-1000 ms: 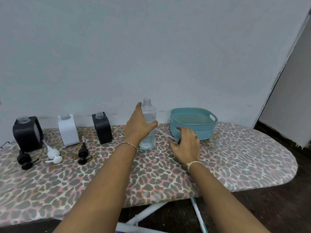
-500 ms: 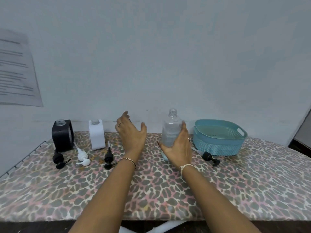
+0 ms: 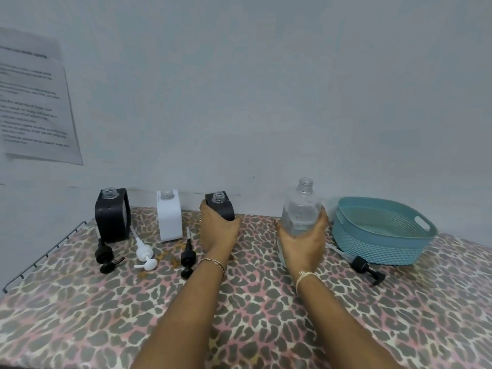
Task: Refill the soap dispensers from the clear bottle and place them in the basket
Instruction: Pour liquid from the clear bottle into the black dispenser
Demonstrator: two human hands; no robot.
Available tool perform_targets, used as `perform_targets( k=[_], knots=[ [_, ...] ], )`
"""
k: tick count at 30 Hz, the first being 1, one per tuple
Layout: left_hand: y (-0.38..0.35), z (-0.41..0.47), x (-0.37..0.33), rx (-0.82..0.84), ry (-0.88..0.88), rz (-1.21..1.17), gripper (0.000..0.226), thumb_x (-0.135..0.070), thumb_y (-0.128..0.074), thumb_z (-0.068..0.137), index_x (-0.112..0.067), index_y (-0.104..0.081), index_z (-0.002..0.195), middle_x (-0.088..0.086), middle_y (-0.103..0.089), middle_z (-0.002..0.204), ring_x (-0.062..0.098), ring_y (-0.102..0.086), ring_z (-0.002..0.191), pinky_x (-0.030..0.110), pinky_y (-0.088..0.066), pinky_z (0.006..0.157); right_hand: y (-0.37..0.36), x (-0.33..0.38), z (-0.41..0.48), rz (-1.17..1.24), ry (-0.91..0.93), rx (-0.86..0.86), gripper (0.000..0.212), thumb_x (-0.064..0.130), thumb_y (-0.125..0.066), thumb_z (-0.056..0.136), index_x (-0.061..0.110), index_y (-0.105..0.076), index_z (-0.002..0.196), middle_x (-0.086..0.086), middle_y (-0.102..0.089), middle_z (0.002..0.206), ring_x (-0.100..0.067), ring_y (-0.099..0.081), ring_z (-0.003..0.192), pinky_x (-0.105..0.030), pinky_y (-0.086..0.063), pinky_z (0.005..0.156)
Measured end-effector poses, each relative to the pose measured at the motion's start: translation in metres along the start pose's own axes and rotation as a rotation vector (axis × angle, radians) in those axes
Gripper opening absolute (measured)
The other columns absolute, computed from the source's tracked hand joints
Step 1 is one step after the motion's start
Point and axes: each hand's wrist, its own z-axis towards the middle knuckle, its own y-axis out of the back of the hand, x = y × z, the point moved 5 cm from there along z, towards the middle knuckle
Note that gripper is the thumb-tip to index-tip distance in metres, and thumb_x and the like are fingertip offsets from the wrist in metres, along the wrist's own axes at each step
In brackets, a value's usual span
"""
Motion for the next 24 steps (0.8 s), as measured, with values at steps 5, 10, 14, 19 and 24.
perform_targets(
  k=[5, 10, 14, 19, 24],
  knots=[
    [0.011, -0.011, 0.0, -0.009, -0.055, -0.037, 0.06, -0.022, -0.075, 0.071, -0.02, -0.049, 0.126, -0.002, -0.061, 0.104, 0.017, -0.056, 0.084, 0.027, -0.045, 0.067, -0.001, -0.002, 0.0, 0.094, -0.03, 0.0, 0.078, 0.023, -0.082, 0.07, 0.03, -0.04, 0.135, 0.012, -0.05, 0.108, -0.014, -0.054, 0.093, -0.029, -0.051, 0.076],
    [0.015, -0.036, -0.004, 0.029, -0.118, -0.032, 0.06, -0.029, -0.074, 0.071, -0.027, -0.05, 0.126, -0.008, -0.062, 0.102, 0.012, -0.056, 0.081, 0.025, -0.045, 0.067, 0.005, 0.003, 0.002, 0.107, -0.036, 0.024, 0.071, 0.019, -0.082, 0.072, 0.022, -0.045, 0.133, 0.011, -0.047, 0.107, -0.011, -0.048, 0.094, -0.022, -0.04, 0.078],
    [0.015, -0.058, -0.01, 0.074, -0.209, -0.006, 0.075, -0.032, -0.073, 0.07, -0.038, -0.04, 0.138, -0.016, -0.057, 0.107, 0.008, -0.058, 0.09, 0.026, -0.052, 0.072, 0.013, 0.009, -0.001, 0.062, 0.005, 0.068, 0.07, 0.019, -0.081, 0.072, 0.022, -0.045, 0.132, 0.011, -0.048, 0.105, -0.011, -0.049, 0.092, -0.023, -0.04, 0.077],
    [0.008, -0.077, -0.014, 0.183, -0.298, 0.041, 0.075, -0.031, -0.071, 0.071, -0.043, -0.041, 0.138, -0.02, -0.062, 0.105, 0.002, -0.058, 0.083, 0.011, -0.047, 0.063, 0.026, 0.018, -0.001, -0.03, 0.106, 0.114, 0.069, 0.018, -0.081, 0.07, 0.025, -0.048, 0.13, 0.01, -0.051, 0.1, -0.013, -0.051, 0.089, -0.025, -0.042, 0.073],
    [0.005, -0.08, -0.01, 0.167, -0.266, 0.072, 0.077, -0.033, -0.074, 0.073, -0.04, -0.038, 0.141, -0.016, -0.062, 0.107, 0.003, -0.054, 0.082, 0.014, -0.046, 0.065, 0.036, 0.02, 0.0, -0.186, 0.193, 0.191, 0.073, 0.02, -0.08, 0.07, 0.028, -0.045, 0.134, 0.004, -0.059, 0.106, -0.016, -0.055, 0.092, -0.027, -0.044, 0.073]
  ],
)
